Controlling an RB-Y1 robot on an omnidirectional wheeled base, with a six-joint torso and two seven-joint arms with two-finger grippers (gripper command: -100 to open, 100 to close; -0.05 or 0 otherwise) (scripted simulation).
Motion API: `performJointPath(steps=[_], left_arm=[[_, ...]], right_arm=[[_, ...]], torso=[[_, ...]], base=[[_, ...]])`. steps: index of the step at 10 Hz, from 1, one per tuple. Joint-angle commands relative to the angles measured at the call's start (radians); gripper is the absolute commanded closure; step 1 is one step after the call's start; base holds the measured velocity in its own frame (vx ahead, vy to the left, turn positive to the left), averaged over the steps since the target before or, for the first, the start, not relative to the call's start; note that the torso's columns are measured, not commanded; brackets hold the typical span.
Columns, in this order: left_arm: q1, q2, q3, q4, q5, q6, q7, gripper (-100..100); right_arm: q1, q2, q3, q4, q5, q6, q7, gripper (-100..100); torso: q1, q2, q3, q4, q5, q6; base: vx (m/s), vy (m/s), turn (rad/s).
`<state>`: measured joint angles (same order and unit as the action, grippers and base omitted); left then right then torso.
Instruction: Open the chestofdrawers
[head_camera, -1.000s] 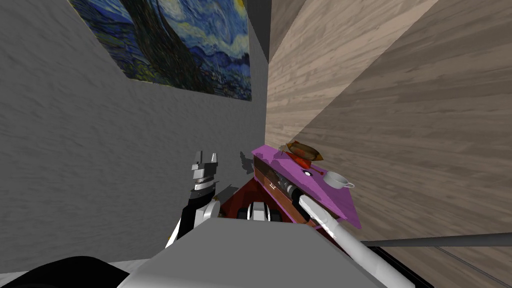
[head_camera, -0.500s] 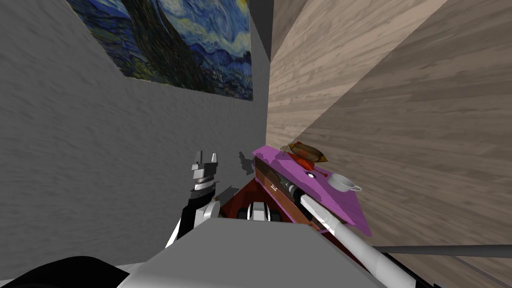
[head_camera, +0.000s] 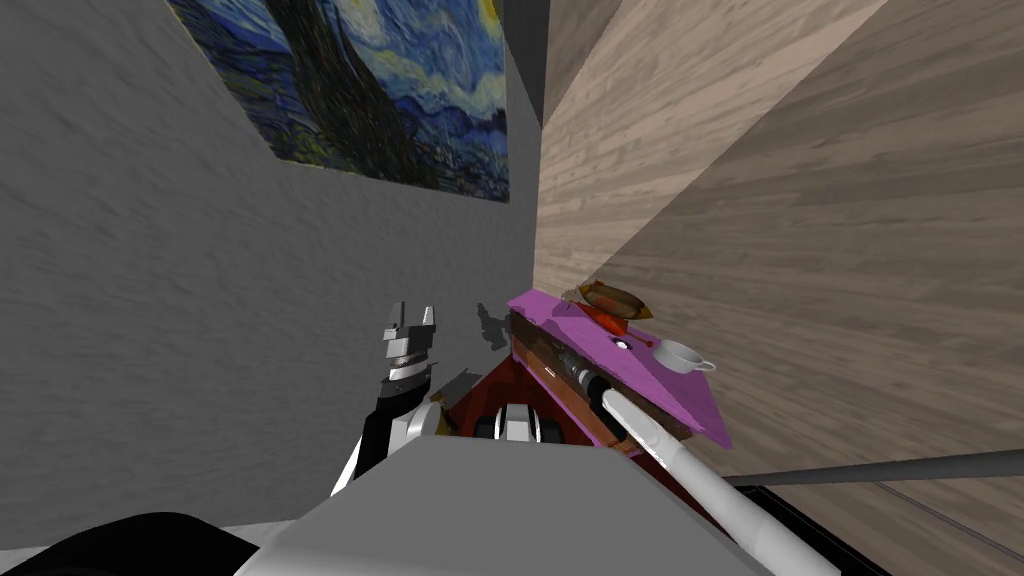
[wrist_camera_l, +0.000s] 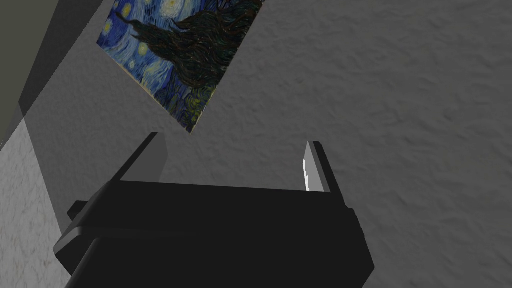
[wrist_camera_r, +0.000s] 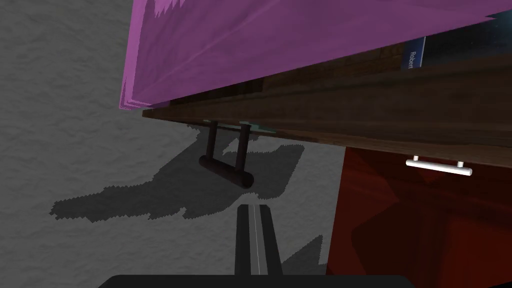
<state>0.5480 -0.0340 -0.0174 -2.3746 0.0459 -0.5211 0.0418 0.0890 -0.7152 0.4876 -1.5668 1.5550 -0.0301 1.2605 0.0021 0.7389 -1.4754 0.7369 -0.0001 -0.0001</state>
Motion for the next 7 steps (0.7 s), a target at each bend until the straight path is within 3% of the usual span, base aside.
performJointPath(steps=[1,2,3,7], left_arm=[[0.000,0.000,0.000,0.000,0.000,0.000,0.000,0],[0.000,0.000,0.000,0.000,0.000,0.000,0.000,0],[0.000,0.000,0.000,0.000,0.000,0.000,0.000,0],[0.000,0.000,0.000,0.000,0.000,0.000,0.000,0]], right_arm=[[-0.013,-0.034,0.043,-0.010,-0.023,0.022,-0.006,100],[-0.004,-0.016,0.019,-0.006,-0.030,0.008,0.012,100],[-0.011,-0.042,0.007,-0.013,-0.041,-0.015,0.014,-100],[-0.017,-0.063,0.000,-0.018,-0.047,-0.029,0.007,-100]], torso=[[-0.003,-0.003,-0.001,0.000,0.000,0.000],[-0.003,-0.001,-0.001,0.001,0.000,0.000],[-0.006,-0.003,-0.002,0.001,-0.001,0.000],[-0.003,-0.002,-0.001,0.001,0.000,0.000]], base=[[-0.109,0.118,-0.043],[-0.061,0.062,-0.019],[0.016,0.018,-0.025],[0.025,0.003,-0.009]])
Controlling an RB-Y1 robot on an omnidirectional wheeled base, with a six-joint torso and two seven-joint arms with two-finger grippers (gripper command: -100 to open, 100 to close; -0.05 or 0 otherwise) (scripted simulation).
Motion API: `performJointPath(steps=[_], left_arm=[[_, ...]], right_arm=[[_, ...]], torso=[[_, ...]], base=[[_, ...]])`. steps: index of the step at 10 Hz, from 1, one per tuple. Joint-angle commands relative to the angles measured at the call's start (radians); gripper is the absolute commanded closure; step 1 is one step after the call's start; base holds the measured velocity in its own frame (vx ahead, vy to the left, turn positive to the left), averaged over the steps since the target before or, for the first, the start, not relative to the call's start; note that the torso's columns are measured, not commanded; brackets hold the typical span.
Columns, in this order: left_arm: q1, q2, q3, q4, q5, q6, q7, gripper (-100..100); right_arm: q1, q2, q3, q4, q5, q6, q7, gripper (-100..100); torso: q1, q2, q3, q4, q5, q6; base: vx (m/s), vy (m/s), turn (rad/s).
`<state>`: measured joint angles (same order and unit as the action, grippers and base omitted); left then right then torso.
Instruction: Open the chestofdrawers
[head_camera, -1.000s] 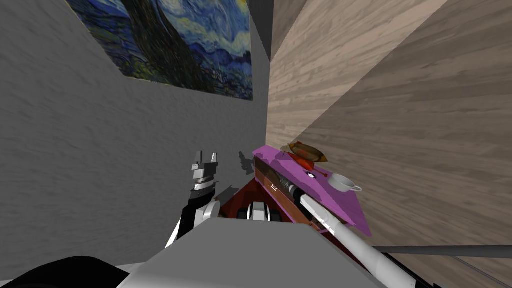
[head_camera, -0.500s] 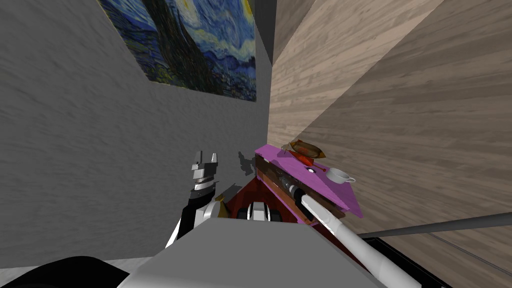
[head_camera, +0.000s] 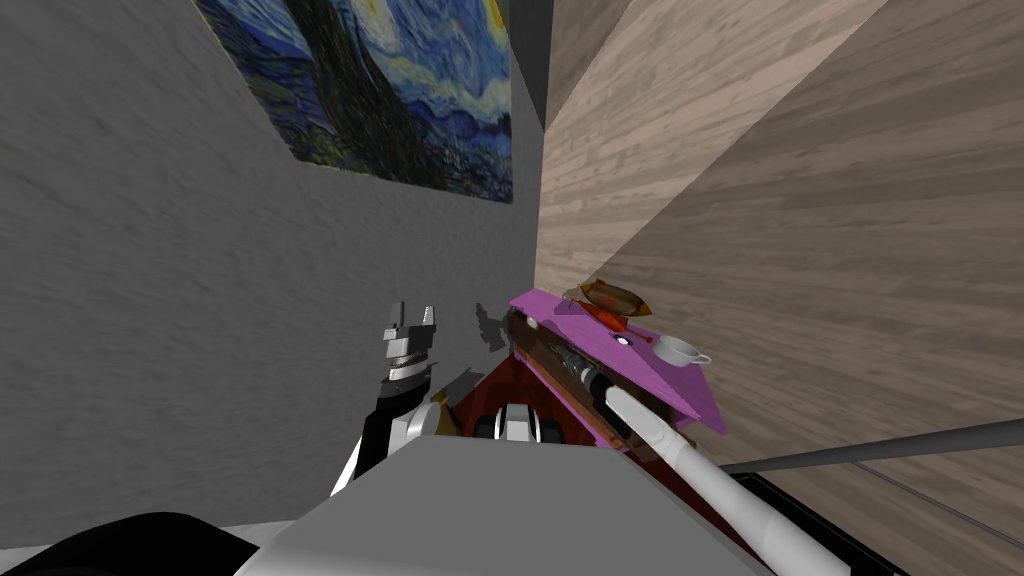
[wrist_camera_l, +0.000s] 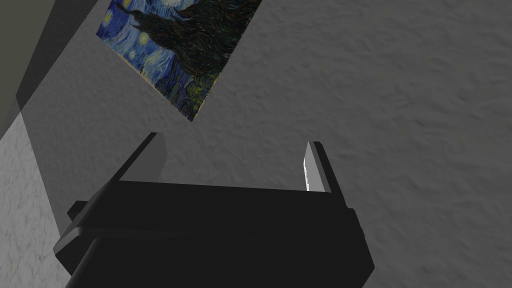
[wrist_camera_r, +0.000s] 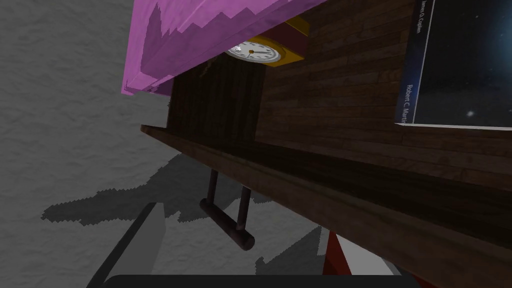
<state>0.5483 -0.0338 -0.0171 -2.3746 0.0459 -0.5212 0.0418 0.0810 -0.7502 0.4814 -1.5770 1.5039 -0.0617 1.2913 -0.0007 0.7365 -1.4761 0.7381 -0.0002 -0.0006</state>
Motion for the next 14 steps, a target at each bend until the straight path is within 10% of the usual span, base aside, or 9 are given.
performJointPath(steps=[1,2,3,9,10,14], left_arm=[[0.000,0.000,0.000,0.000,0.000,0.000,0.000,0],[0.000,0.000,0.000,0.000,0.000,0.000,0.000,0],[0.000,0.000,0.000,0.000,0.000,0.000,0.000,0],[0.000,0.000,0.000,0.000,0.000,0.000,0.000,0],[0.000,0.000,0.000,0.000,0.000,0.000,0.000,0],[0.000,0.000,0.000,0.000,0.000,0.000,0.000,0]], right_arm=[[-0.008,-0.022,0.011,-0.004,0.006,0.004,-0.020,-100],[-0.009,-0.024,0.012,-0.005,0.007,0.006,-0.026,-100],[-0.009,-0.024,0.012,-0.005,0.007,0.005,-0.026,100],[-0.001,-0.041,0.014,-0.031,0.009,-0.004,-0.030,100],[-0.004,-0.041,0.012,-0.026,0.008,-0.004,-0.032,-100],[-0.010,-0.041,0.008,-0.015,0.006,-0.004,-0.032,-100]], torso=[[0.000,0.000,0.000,0.000,0.001,0.000],[0.001,0.002,0.000,0.000,0.000,0.001],[0.001,0.002,0.001,0.000,0.000,0.001],[-0.001,0.002,0.001,0.000,0.000,0.001],[-0.005,-0.002,-0.002,-0.001,-0.001,0.000],[0.000,-0.001,-0.001,-0.001,0.000,0.001]], base=[[0.013,0.003,-0.002],[0.000,0.000,0.000],[0.000,0.000,0.000],[-0.095,0.118,-0.039],[0.051,-0.051,0.038],[0.113,-0.114,0.027]])
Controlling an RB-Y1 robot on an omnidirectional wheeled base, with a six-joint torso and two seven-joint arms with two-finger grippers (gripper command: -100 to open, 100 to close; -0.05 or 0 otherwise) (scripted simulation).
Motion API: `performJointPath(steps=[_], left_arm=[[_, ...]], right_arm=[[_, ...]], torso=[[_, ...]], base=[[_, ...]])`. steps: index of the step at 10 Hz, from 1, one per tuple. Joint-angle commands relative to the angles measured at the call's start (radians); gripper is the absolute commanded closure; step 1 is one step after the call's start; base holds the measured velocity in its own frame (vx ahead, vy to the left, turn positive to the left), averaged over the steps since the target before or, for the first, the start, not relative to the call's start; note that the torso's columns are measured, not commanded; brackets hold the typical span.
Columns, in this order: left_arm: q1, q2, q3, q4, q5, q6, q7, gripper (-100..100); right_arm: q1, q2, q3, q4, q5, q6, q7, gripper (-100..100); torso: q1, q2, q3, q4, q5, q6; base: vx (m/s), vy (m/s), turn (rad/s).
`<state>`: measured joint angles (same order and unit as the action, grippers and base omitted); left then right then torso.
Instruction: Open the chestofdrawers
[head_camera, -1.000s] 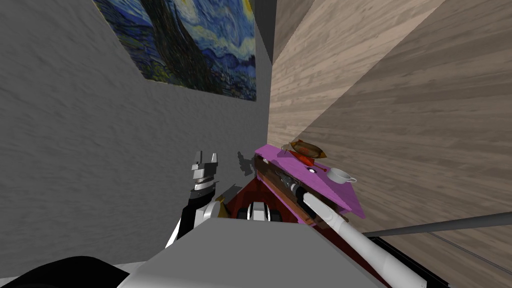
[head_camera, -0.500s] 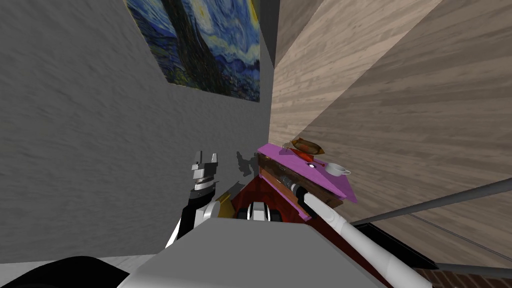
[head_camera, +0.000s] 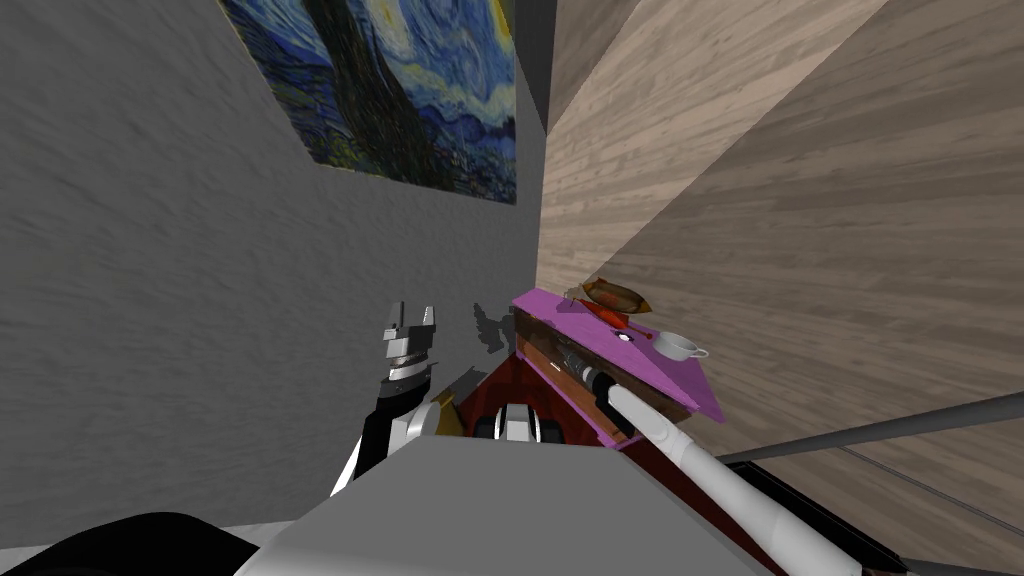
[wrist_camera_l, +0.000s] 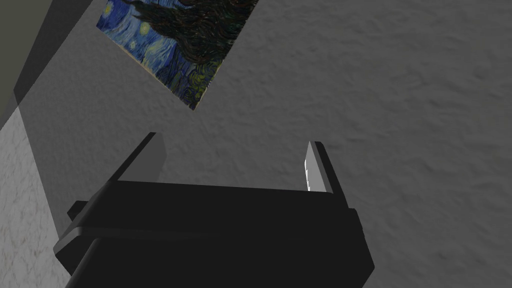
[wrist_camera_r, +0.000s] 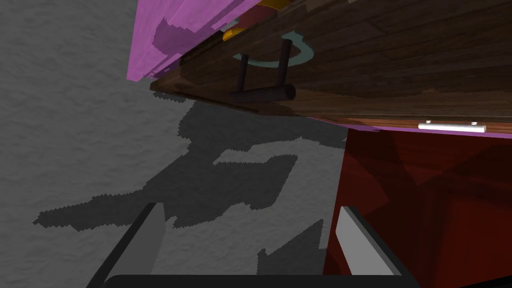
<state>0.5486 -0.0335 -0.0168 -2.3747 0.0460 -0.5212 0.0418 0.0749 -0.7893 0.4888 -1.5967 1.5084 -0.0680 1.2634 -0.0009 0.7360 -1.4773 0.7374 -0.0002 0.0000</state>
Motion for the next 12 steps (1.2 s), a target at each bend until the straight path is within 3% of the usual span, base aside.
performJointPath(steps=[1,2,3,4,10,12], left_arm=[[0.000,0.000,0.000,0.000,0.000,0.000,0.000,0],[0.000,0.000,0.000,0.000,0.000,0.000,0.000,0],[0.000,0.000,0.000,0.000,0.000,0.000,0.000,0],[0.000,0.000,0.000,0.000,0.000,0.000,0.000,0],[0.000,0.000,0.000,0.000,0.000,0.000,0.000,0],[0.000,0.000,0.000,0.000,0.000,0.000,0.000,0]], right_arm=[[-0.006,-0.002,-0.001,0.008,0.001,0.002,-0.005,-100],[-0.004,-0.002,0.000,0.006,0.001,0.002,-0.003,-100],[-0.055,0.048,-0.038,0.056,-0.049,0.052,-0.054,-100],[-0.059,0.080,-0.038,0.078,-0.087,0.054,-0.064,-100],[-0.059,0.080,-0.038,0.078,-0.269,0.054,-0.215,-100],[-0.059,0.080,-0.038,0.078,-0.269,0.054,-0.272,-100]], torso=[[0.001,0.003,0.002,0.001,0.000,0.000],[0.001,0.003,0.002,0.001,0.000,0.000],[0.005,0.006,0.004,0.002,0.001,0.000],[0.004,0.008,0.005,0.002,0.001,0.001],[0.001,0.001,0.001,0.000,0.000,0.000],[0.001,0.002,0.001,0.001,0.000,0.000]], base=[[0.121,-0.137,0.039],[0.058,-0.065,0.014],[-0.010,-0.053,-0.197],[-0.021,-0.043,-0.115],[-0.007,-0.001,0.003],[0.000,0.000,0.000]])
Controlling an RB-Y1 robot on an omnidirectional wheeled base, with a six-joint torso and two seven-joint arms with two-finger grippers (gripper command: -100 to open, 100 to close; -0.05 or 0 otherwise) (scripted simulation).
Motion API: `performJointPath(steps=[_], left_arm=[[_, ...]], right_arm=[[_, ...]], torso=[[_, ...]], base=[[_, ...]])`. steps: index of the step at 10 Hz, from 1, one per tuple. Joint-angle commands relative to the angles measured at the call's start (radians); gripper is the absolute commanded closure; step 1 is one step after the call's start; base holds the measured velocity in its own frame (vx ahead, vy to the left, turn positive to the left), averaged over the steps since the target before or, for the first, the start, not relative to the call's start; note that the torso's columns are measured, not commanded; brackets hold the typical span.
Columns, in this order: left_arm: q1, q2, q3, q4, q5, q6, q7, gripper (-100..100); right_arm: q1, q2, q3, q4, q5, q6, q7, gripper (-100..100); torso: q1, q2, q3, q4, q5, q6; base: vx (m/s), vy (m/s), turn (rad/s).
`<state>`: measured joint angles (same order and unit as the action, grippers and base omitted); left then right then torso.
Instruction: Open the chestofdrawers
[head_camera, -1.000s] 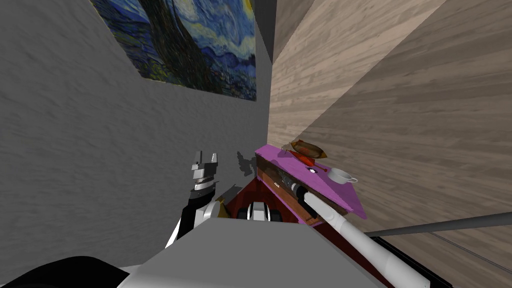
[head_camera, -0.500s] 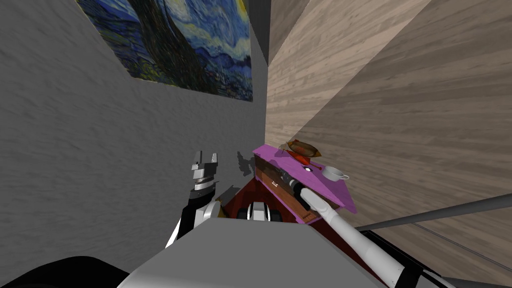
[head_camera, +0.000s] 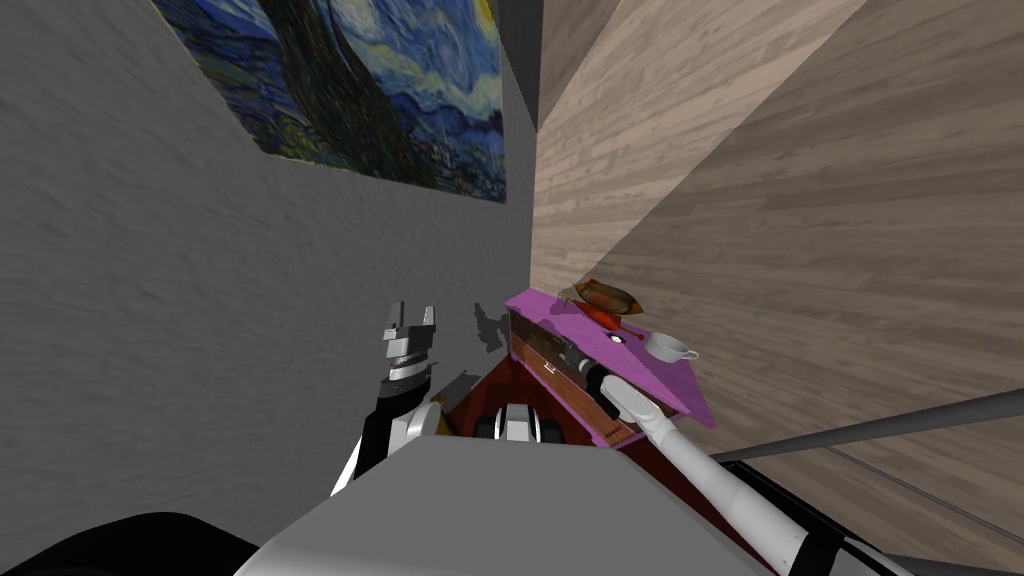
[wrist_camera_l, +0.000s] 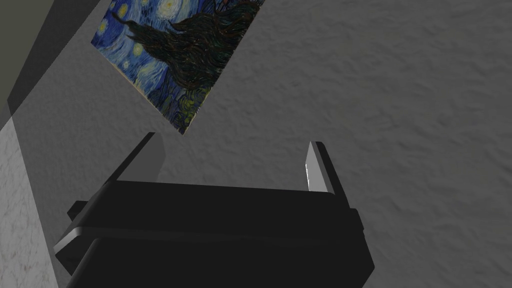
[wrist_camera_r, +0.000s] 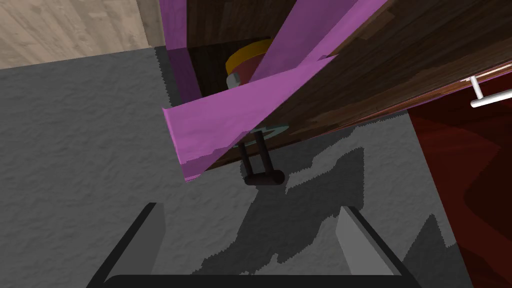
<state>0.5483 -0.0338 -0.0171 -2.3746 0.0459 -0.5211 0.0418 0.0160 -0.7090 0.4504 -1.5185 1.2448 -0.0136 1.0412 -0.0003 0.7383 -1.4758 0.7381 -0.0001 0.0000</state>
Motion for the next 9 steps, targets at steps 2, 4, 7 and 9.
performJointPath(steps=[2,4,7,9], left_arm=[[0.000,0.000,0.000,0.000,0.000,0.000,0.000,0],[0.000,0.000,0.000,0.000,0.000,0.000,0.000,0],[0.000,0.000,0.000,0.000,0.000,0.000,0.000,0],[0.000,0.000,0.000,0.000,0.000,0.000,0.000,0]], right_arm=[[0.000,0.000,0.000,0.000,-0.004,0.000,-0.035,100],[0.003,-0.010,0.001,-0.009,-0.007,-0.004,-0.038,100],[0.006,-0.021,0.002,-0.021,-0.010,-0.009,-0.042,100],[0.015,-0.037,0.018,-0.036,0.025,-0.005,-0.011,-100]], torso=[[0.000,0.000,0.000,0.000,0.000,0.000],[0.004,0.004,0.002,0.001,0.001,0.000],[0.001,0.001,0.001,0.000,0.000,0.000],[-0.004,-0.005,-0.003,-0.001,-0.001,0.000]], base=[[0.000,0.000,0.000],[-0.092,0.093,-0.032],[-0.116,0.132,-0.031],[-0.002,0.025,0.003]])
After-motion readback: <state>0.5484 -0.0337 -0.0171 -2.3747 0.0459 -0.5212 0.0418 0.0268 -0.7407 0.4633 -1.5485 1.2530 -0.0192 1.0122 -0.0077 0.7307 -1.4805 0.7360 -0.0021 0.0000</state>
